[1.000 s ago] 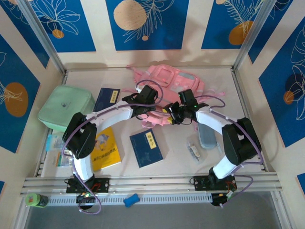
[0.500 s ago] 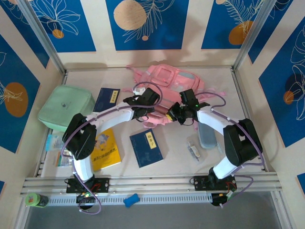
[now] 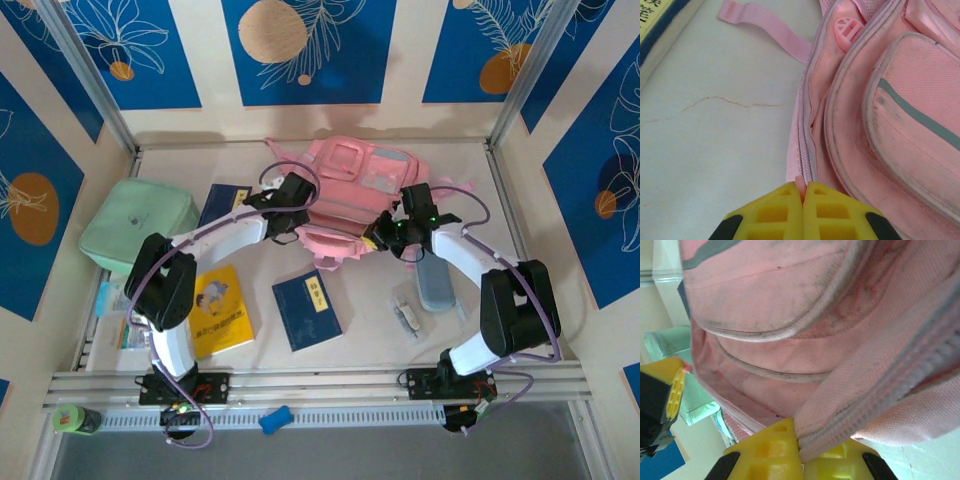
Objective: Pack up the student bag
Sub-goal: Unzip the student bag at the top-center of the table.
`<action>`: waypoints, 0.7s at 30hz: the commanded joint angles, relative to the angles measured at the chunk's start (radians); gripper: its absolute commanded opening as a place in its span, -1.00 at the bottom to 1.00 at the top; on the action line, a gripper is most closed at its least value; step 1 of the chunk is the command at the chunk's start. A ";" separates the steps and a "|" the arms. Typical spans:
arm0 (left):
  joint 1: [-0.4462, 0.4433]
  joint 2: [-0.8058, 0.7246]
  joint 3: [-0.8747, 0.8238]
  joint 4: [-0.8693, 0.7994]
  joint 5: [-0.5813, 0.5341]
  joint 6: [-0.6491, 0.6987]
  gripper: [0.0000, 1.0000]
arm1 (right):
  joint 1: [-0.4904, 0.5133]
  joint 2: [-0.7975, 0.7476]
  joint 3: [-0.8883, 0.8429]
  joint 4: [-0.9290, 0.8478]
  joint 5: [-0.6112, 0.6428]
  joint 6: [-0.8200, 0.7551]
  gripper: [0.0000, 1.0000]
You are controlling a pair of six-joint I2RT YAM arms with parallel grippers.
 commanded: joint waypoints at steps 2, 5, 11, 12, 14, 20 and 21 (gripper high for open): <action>0.106 -0.064 -0.064 -0.052 -0.119 0.052 -1.00 | -0.065 0.043 0.103 -0.127 0.057 -0.154 -1.00; 0.085 -0.088 -0.088 -0.035 -0.079 0.066 -1.00 | -0.069 0.086 0.162 -0.157 0.046 -0.190 -1.00; 0.020 -0.136 -0.153 0.030 -0.025 0.017 -1.00 | -0.066 0.084 0.182 -0.202 0.013 -0.205 -0.72; 0.008 -0.136 -0.155 0.037 -0.029 0.002 -1.00 | -0.058 0.072 0.173 -0.203 0.009 -0.199 -0.61; -0.013 -0.131 -0.149 0.049 -0.029 -0.028 -1.00 | -0.041 0.041 0.142 -0.202 -0.016 -0.171 -0.33; -0.073 -0.113 -0.104 0.062 -0.048 -0.051 -1.00 | 0.029 -0.051 0.055 -0.205 -0.043 0.045 0.14; -0.078 -0.110 -0.096 0.060 -0.049 -0.052 -1.00 | 0.045 -0.060 0.038 -0.188 -0.042 0.089 0.20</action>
